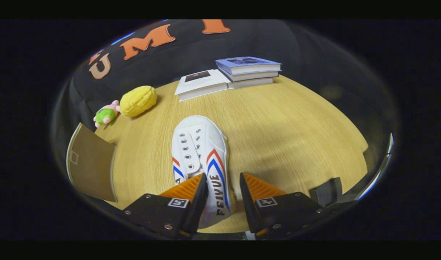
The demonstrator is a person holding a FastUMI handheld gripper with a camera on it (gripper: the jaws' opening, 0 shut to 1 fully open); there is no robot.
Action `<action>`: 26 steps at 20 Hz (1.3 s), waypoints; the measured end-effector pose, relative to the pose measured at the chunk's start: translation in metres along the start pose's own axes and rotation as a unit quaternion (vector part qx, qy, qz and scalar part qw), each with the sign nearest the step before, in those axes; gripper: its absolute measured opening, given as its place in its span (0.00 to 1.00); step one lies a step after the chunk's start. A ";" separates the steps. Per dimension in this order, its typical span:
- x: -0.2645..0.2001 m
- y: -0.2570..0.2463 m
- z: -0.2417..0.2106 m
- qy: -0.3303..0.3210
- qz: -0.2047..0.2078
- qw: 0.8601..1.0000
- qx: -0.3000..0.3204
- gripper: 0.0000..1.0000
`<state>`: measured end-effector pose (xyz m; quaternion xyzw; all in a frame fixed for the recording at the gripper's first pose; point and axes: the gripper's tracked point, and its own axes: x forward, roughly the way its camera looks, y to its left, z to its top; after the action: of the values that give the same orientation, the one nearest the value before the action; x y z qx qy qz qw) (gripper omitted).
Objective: Open the storage box then place both shoes into the box .Put the left shoe in first, then the right shoe, with the right side of both shoes facing outward in a uniform manner.
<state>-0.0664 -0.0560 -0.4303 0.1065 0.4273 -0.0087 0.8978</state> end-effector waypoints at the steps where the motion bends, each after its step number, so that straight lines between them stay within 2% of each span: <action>1: -0.003 -0.001 0.003 -0.005 -0.002 1.000 0.001 0.42; 2: 0.000 -0.002 0.003 -0.008 -0.005 1.000 -0.005 0.31; 6: -0.002 -0.007 0.011 -0.020 -0.021 0.999 0.022 0.06; 7: -0.005 -0.008 0.013 -0.024 -0.031 0.999 0.024 0.03; 10: -0.026 -0.005 0.028 -0.041 -0.041 0.998 0.030 0.01; 18: -0.079 0.068 0.089 -0.102 0.013 0.993 0.061 0.00; 26: -0.126 0.164 0.097 -0.119 0.059 0.989 0.066 0.00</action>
<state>-0.0543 0.0755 -0.2436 0.1892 0.3086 0.0036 0.9322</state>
